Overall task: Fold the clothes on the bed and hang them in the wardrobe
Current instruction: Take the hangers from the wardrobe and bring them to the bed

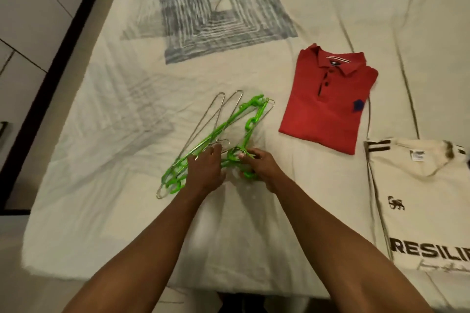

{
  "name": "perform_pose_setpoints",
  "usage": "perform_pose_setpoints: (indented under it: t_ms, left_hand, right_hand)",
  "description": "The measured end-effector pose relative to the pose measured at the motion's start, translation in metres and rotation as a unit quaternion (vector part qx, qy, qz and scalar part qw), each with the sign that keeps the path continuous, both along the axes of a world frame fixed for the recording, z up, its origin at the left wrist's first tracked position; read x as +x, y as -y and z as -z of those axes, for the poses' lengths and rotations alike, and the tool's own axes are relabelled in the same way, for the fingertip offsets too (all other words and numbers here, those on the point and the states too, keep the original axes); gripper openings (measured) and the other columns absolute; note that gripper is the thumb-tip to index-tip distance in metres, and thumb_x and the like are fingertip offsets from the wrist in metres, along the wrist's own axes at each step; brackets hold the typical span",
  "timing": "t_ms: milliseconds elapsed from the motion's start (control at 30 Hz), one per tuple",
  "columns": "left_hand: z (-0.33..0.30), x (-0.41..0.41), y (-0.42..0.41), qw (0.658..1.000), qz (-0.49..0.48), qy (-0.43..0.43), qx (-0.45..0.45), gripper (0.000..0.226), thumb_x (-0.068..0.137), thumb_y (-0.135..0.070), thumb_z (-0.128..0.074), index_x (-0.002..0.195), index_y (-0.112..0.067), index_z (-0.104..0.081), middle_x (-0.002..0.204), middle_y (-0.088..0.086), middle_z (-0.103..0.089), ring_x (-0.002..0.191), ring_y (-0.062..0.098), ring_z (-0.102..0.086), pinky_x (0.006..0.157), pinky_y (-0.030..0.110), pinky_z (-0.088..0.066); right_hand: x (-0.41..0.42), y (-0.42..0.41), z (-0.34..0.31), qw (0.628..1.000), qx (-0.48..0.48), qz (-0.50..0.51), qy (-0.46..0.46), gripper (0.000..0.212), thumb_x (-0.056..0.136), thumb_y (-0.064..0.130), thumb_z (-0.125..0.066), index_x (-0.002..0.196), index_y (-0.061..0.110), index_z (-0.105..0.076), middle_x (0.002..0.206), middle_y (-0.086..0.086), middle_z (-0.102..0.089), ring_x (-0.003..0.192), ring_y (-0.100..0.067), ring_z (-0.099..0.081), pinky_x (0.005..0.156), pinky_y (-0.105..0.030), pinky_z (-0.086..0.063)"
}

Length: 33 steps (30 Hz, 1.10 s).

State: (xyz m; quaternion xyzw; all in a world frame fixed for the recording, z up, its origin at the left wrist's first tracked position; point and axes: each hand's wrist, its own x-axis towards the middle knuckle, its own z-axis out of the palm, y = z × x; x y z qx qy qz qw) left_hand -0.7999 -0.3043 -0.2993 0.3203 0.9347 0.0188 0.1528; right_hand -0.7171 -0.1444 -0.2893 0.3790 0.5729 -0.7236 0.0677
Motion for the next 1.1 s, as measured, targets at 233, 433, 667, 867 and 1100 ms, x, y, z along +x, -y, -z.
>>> perform_pose_setpoints:
  t_ms: [233, 433, 667, 867, 1100]
  left_hand:
    - [0.001, 0.007, 0.027, 0.999, -0.041, 0.025, -0.007, 0.085, 0.087, -0.047, -0.062, 0.156, -0.018, -0.022, 0.162, 0.008, -0.024, 0.146, 0.026, -0.027, 0.114, 0.057, -0.019]
    - [-0.024, 0.062, 0.062, 0.995, -0.078, 0.051, 0.021, 0.077, 0.090, -0.046, -0.060, 0.155, -0.018, -0.029, 0.161, 0.010, -0.026, 0.142, 0.032, -0.035, 0.111, 0.050, -0.026]
    - [-0.031, 0.137, 0.141, 0.984, -0.149, 0.086, 0.039, 0.072, 0.096, -0.046, -0.052, 0.157, -0.020, -0.024, 0.164, 0.008, -0.019, 0.144, 0.028, -0.031, 0.113, 0.045, -0.024]
    - [-0.015, 0.211, 0.256, 0.961, -0.235, 0.139, 0.043, 0.063, 0.092, -0.040, -0.054, 0.150, -0.022, -0.037, 0.156, 0.006, -0.034, 0.136, 0.029, -0.043, 0.107, 0.046, -0.037]
    - [0.037, 0.272, 0.420, 0.934, -0.309, 0.180, -0.009, 0.063, 0.096, -0.041, -0.051, 0.152, -0.021, -0.032, 0.158, 0.005, -0.030, 0.139, 0.026, -0.037, 0.108, 0.042, -0.034]
  right_hand:
    - [0.015, 0.010, 0.021, 0.939, 0.320, -0.047, 0.116, 0.034, 0.094, 0.030, -0.060, 0.125, 0.018, -0.064, 0.121, -0.010, -0.064, 0.116, -0.030, -0.057, 0.097, -0.039, -0.044]
    - [0.053, 0.058, -0.005, 0.848, 0.505, -0.118, 0.111, 0.041, 0.093, 0.031, -0.054, 0.129, 0.012, -0.058, 0.130, -0.012, -0.054, 0.119, -0.037, -0.046, 0.091, -0.050, -0.041]
    - [0.099, 0.150, -0.018, 0.807, 0.545, -0.228, -0.005, 0.030, 0.086, 0.026, -0.061, 0.113, 0.014, -0.066, 0.116, -0.009, -0.064, 0.105, -0.036, -0.058, 0.077, -0.045, -0.050]
    - [0.150, 0.261, -0.002, 0.760, 0.547, -0.345, -0.062, 0.028, 0.081, 0.011, -0.074, 0.109, 0.011, -0.070, 0.108, -0.011, -0.069, 0.097, -0.037, -0.063, 0.070, -0.042, -0.053]
    - [0.201, 0.398, 0.054, 0.713, 0.508, -0.480, -0.060, 0.020, 0.092, 0.019, -0.058, 0.109, 0.012, -0.065, 0.109, -0.009, -0.063, 0.099, -0.033, -0.057, 0.074, -0.041, -0.050]
